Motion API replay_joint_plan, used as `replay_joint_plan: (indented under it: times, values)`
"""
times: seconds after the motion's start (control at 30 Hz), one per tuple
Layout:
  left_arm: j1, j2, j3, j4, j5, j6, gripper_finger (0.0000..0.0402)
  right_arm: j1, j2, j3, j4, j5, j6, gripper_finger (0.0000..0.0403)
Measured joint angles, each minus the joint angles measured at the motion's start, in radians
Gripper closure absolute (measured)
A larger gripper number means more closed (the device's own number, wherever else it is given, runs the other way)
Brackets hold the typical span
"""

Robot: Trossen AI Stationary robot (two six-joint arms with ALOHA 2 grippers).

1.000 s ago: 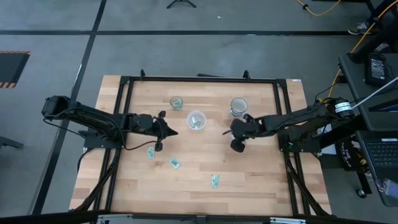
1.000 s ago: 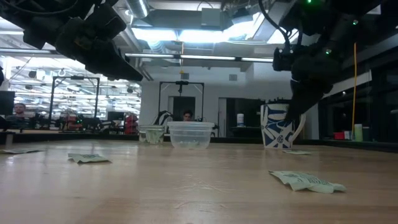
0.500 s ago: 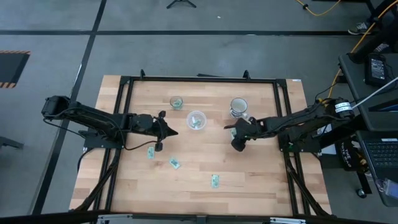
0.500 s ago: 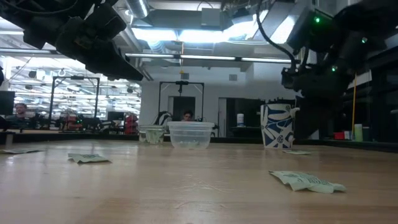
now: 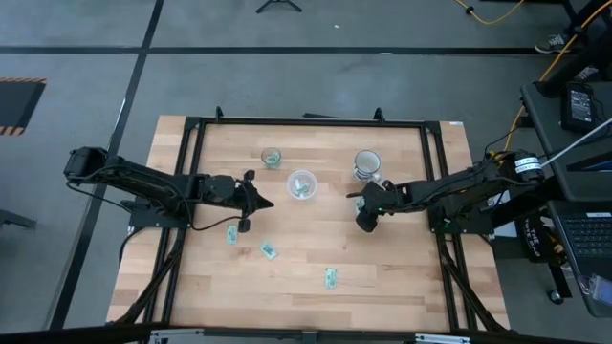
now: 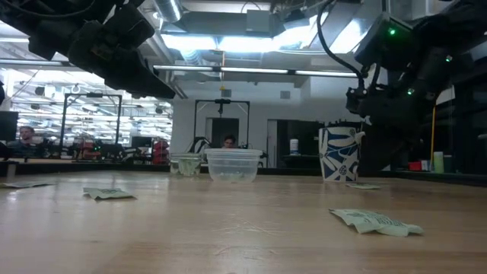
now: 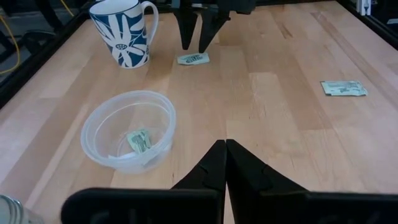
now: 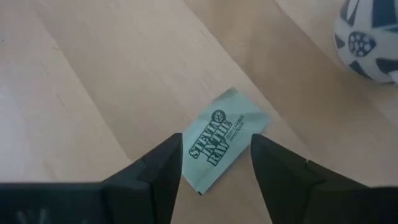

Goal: Pick and place Stevia / Truvia into bins
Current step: Put the stevia packet into the transparent container

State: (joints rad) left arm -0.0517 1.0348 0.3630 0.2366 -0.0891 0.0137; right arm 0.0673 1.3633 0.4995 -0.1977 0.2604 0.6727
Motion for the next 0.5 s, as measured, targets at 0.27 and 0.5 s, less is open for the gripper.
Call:
replay_joint_plan:
  times: [0.27,0.5]
  values:
    - [0.000,0.000,0.000,0.000,0.000,0.000,0.0397,0.001,0.125,0.006,0.036,0.028,-0.001,0.0210]
    - [0.000,0.000,0.000,0.000,0.000,0.000,0.0397,0.001,0.144,0.011,0.050,0.047,-0.006,0.0222]
